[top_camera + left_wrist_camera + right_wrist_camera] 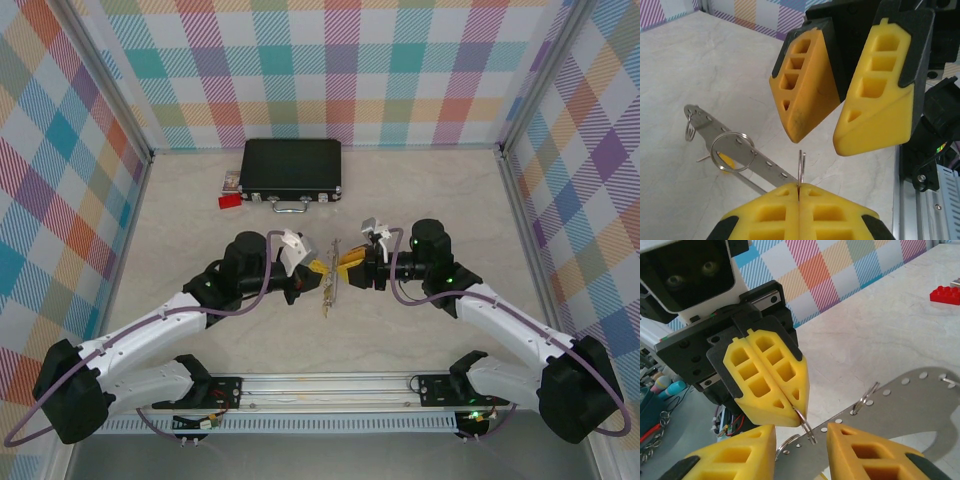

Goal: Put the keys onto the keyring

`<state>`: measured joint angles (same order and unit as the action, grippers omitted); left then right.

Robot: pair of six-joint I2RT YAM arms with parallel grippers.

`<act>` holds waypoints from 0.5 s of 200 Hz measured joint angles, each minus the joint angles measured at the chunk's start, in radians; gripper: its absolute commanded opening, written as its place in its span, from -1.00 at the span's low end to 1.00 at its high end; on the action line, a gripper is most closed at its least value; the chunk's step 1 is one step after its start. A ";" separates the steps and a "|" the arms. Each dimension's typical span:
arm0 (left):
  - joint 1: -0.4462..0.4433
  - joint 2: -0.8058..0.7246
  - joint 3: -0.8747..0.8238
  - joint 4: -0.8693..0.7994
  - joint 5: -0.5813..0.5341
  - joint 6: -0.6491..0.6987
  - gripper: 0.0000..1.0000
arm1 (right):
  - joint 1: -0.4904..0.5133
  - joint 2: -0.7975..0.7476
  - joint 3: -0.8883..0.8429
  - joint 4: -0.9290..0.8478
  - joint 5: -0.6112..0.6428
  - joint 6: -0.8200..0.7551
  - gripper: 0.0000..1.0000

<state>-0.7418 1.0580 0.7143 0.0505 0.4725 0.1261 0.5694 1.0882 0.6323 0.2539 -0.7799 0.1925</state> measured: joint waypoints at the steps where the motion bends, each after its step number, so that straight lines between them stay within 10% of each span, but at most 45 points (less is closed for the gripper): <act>1: 0.001 0.000 0.001 0.000 0.002 -0.001 -1.00 | 0.000 0.000 0.000 0.000 0.000 0.000 -0.41; 100: 0.014 0.021 0.034 0.000 0.081 -0.041 -1.00 | 0.021 0.022 0.000 0.009 -0.030 -0.018 -0.60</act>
<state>-0.7277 1.0794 0.7483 0.0509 0.5537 0.0849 0.5900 1.1103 0.6323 0.2626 -0.8097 0.1741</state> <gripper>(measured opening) 0.046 0.209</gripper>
